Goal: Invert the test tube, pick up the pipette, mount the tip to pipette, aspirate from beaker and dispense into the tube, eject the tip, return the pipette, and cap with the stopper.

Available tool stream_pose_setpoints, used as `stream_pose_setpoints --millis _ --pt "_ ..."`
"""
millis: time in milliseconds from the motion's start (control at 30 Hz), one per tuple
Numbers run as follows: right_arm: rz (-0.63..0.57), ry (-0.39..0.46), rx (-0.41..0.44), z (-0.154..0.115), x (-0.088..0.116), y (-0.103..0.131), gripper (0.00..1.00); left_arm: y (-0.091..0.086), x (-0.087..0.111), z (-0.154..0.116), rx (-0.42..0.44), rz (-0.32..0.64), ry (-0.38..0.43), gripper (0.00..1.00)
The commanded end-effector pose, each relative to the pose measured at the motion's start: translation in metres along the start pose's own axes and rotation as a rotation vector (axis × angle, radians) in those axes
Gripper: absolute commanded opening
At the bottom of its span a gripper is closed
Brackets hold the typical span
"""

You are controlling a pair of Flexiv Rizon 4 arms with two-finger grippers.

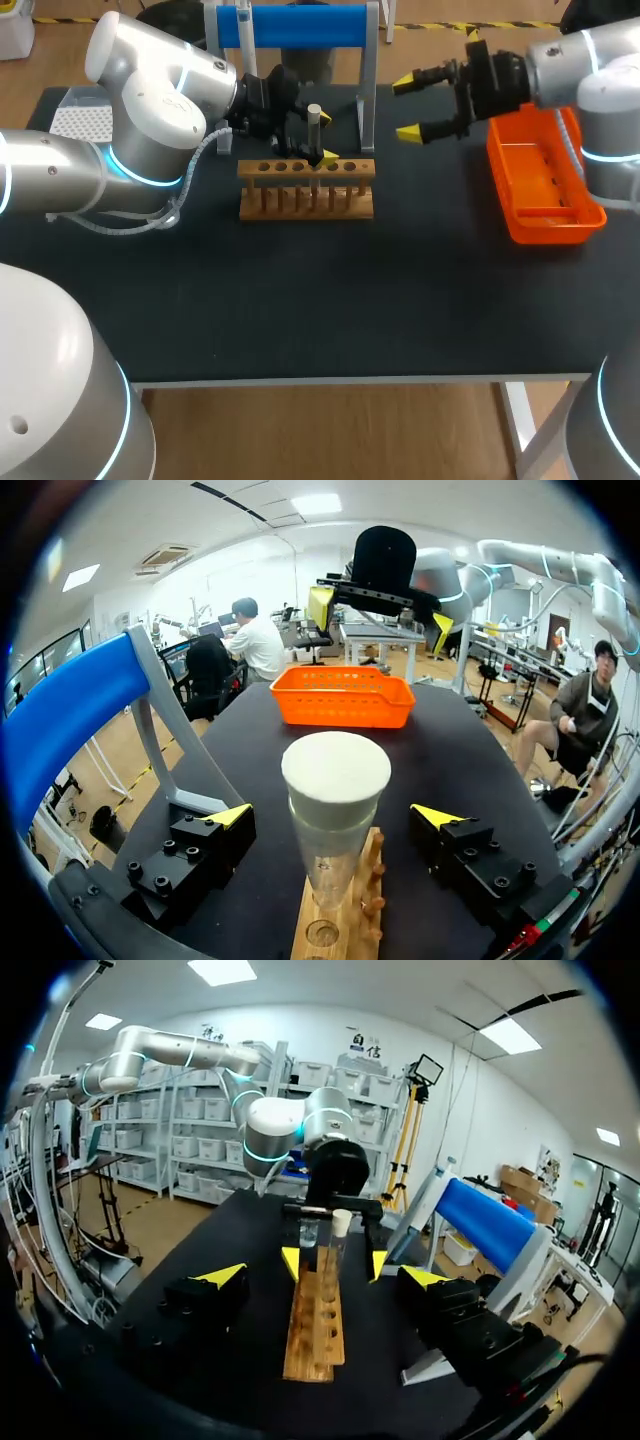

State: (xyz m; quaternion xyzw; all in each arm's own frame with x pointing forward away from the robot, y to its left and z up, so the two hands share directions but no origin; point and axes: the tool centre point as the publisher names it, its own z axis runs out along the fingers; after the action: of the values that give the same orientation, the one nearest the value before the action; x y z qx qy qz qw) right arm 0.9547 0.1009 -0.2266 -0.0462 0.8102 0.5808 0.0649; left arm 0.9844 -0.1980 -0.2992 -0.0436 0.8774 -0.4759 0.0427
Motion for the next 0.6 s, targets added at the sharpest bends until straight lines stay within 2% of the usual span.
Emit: stream_pose_setpoints --millis 33,100,600 --pt "-0.001 -0.039 0.015 -0.0063 0.0088 -0.0076 1.00 -0.0003 -0.0012 -0.0005 -0.002 0.000 0.005 1.00" --pt "-0.025 -0.056 0.039 -0.0085 0.0106 -0.0124 1.00 -0.0003 -0.0012 -0.0005 -0.002 0.000 0.005 1.00" --pt "-0.025 -0.056 0.039 -0.0085 0.0106 -0.0124 1.00 -0.0035 0.0041 -0.0071 -0.024 -0.002 -0.007 1.00"
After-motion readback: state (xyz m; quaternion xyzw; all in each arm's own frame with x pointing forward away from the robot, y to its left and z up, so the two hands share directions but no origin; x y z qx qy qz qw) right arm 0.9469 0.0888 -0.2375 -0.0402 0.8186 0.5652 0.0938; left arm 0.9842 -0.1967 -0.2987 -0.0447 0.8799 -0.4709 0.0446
